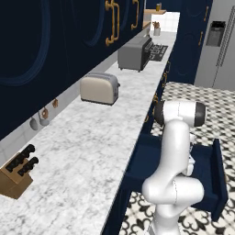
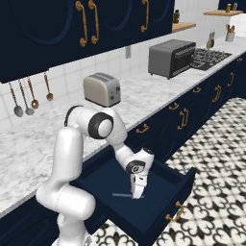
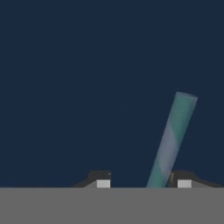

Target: Take a straw from the drawer in front and place it inside the glass cup on the dining counter.

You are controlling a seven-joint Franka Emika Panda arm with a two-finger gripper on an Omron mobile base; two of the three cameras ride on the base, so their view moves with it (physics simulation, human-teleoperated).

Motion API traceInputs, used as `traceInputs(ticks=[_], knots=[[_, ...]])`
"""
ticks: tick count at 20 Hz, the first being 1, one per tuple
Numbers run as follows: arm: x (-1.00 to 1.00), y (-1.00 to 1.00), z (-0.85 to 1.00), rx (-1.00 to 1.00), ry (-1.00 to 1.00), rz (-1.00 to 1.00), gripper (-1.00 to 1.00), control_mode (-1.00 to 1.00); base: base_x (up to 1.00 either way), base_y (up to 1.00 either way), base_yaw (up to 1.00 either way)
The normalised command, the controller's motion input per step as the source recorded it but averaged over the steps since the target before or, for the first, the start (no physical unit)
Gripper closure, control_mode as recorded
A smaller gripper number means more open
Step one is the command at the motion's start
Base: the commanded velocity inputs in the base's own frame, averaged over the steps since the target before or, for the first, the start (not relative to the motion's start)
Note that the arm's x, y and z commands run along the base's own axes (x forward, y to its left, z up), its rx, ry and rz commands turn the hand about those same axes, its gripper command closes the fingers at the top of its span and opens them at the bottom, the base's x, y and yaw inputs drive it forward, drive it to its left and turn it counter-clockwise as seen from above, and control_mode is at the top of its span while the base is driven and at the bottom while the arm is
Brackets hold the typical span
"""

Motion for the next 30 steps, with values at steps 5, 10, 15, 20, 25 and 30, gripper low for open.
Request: traceInputs(ticks=[5,10,15,20,25,30], knots=[[-0.07,-0.01,-0.54,0.0,0.0,-0.04,-1.0,-1.0,0.0,0.0,0.0],[-0.57,0.0,-0.32,0.0,-0.04,-0.03,-1.0,-1.0,0.0,0.0,0.0],[-0.24,0.01,-0.41,0.0,0.0,-0.08,-1.0,-1.0,0.0,0.0,0.0],[-0.1,0.06,-0.51,-0.06,-0.07,-0.07,-1.0,-1.0,0.0,0.0,0.0],[-0.14,0.07,-0.7,-0.1,-0.03,-0.06,-1.0,-1.0,0.0,0.0,0.0],[-0.31,0.0,-0.73,-0.08,-0.08,-0.02,-1.0,-1.0,0.0,0.0,0.0]])
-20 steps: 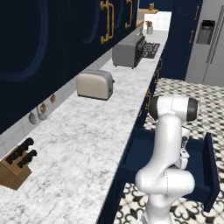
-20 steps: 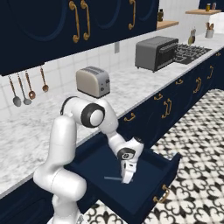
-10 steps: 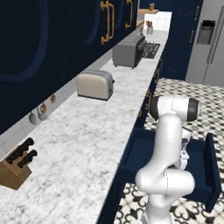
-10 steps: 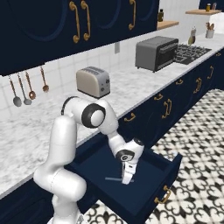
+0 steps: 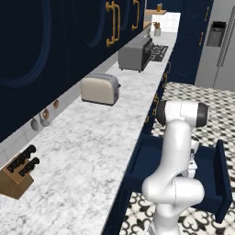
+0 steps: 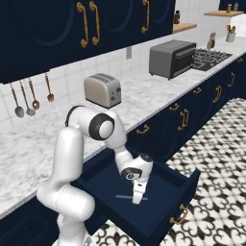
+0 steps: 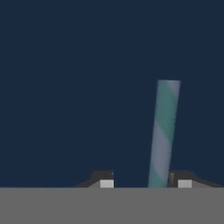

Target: Take a straw from the drawer in front and place it inside the glass cup on the dining counter.

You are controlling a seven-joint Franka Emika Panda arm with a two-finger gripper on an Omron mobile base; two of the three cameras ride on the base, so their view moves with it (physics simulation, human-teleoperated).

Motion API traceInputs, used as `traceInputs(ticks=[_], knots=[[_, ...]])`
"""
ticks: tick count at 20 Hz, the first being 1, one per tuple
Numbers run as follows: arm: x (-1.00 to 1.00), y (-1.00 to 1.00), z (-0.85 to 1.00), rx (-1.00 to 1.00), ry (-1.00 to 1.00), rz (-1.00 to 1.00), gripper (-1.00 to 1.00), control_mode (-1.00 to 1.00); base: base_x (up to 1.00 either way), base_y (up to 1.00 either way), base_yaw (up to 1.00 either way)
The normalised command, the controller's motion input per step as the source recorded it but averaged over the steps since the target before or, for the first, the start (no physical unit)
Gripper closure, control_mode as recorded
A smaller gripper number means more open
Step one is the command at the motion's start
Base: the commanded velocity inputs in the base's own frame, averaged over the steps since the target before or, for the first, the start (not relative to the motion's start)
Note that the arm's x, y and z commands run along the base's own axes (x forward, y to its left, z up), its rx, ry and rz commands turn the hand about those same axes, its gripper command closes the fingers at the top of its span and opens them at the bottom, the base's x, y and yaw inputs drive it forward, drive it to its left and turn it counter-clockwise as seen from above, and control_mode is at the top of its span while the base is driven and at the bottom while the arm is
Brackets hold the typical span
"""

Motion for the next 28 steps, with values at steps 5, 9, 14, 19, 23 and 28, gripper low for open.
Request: traceInputs(ticks=[5,9,14,19,23,28], knots=[[-0.2,0.0,-0.76,-0.05,-0.13,0.0,1.0,-1.0,0.0,0.0,0.0],[-0.02,0.0,-0.45,0.0,-0.06,0.0,1.0,-1.0,0.0,0.0,0.0],[0.22,0.0,-0.04,0.0,0.0,0.0,1.0,-1.0,0.0,0.0,0.0],[0.29,0.0,0.01,0.0,0.0,-0.02,1.0,-1.0,0.0,0.0,0.0],[0.14,0.0,0.19,0.0,0.0,-0.01,1.0,-1.0,0.0,0.0,0.0],[0.05,0.0,0.37,0.0,-0.03,0.0,1.0,-1.0,0.0,0.0,0.0]])
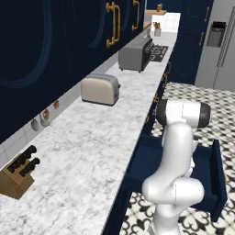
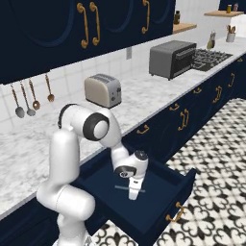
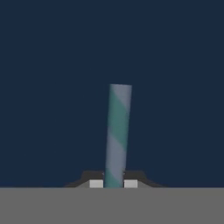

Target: Take a straw from the drawer in front and place it inside the glass cup on the dining counter.

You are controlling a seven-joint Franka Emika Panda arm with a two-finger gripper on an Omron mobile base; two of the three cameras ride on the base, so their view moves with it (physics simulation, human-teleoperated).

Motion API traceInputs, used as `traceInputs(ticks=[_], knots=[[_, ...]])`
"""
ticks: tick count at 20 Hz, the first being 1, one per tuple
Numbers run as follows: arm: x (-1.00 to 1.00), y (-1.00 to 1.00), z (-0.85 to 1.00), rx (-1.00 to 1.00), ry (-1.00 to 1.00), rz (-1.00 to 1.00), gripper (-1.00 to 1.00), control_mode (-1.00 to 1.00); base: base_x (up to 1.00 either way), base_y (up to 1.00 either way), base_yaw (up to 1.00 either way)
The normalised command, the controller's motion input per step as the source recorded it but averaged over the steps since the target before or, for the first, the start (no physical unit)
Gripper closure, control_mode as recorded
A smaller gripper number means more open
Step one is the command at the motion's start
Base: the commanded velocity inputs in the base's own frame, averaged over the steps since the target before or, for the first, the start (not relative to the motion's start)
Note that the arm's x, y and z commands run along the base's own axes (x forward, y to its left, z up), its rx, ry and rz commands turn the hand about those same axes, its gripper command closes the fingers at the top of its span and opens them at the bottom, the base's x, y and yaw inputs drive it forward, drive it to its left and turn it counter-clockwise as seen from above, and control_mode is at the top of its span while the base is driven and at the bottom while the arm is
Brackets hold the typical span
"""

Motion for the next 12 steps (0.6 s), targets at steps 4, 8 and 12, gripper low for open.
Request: traceInputs(ticks=[4,8,12], knots=[[0.0,0.0,0.56,0.0,-0.02,0.0,1.0,-1.0,0.0,0.0,0.0],[-0.11,-0.01,0.93,0.0,-0.01,0.0,1.0,-1.0,0.0,0.0,0.0],[-0.22,0.0,1.0,-0.02,-0.01,0.0,1.0,-1.0,0.0,0.0,0.0]])
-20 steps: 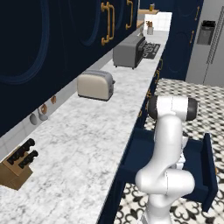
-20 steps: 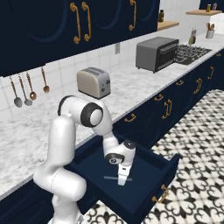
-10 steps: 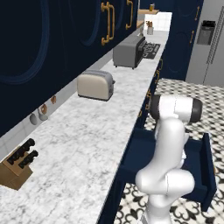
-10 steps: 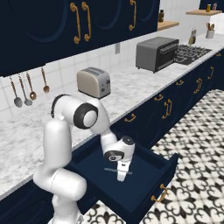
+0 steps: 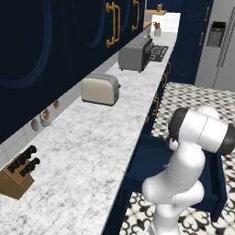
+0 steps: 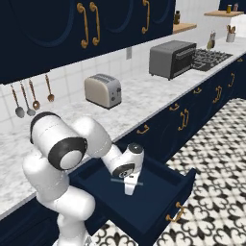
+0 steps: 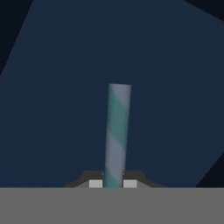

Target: Take a straw from the drawer in front and place it inside the glass cup on the dining counter.

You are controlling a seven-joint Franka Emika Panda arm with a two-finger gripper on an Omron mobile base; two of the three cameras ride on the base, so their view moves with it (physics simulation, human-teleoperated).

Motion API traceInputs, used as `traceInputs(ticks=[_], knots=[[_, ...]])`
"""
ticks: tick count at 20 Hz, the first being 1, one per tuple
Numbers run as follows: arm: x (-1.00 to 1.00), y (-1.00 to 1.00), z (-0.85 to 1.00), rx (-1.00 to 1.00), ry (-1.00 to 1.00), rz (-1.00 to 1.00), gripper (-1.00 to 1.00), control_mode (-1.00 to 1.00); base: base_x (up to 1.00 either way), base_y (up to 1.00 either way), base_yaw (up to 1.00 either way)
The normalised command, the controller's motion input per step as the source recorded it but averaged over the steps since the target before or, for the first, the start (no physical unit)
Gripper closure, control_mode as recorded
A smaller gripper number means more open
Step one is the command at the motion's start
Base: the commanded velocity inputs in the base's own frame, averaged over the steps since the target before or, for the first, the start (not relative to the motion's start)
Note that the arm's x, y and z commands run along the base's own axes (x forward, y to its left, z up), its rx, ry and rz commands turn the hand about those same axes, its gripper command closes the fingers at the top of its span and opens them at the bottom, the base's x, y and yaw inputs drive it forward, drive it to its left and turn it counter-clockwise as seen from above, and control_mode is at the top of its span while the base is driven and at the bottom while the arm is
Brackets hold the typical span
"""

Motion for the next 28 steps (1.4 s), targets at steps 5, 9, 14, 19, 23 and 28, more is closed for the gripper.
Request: traceInputs(ticks=[5,9,14,19,23,28], knots=[[-0.31,-0.09,1.0,-0.05,-0.06,0.0,1.0,-1.0,0.0,0.0,0.0],[-0.17,-0.21,1.0,-0.01,-0.06,0.02,1.0,-1.0,0.0,0.0,0.0],[-0.16,-0.29,1.0,0.01,-0.01,0.08,1.0,-1.0,0.0,0.0,0.0],[-0.19,-0.3,1.0,0.05,0.0,0.19,1.0,-1.0,0.0,0.0,0.0],[-0.28,-0.14,0.76,-0.01,-0.08,0.32,1.0,-1.0,0.0,0.0,0.0],[-0.3,-0.04,0.64,-0.11,-0.21,0.41,1.0,-1.0,0.0,0.0,0.0]])
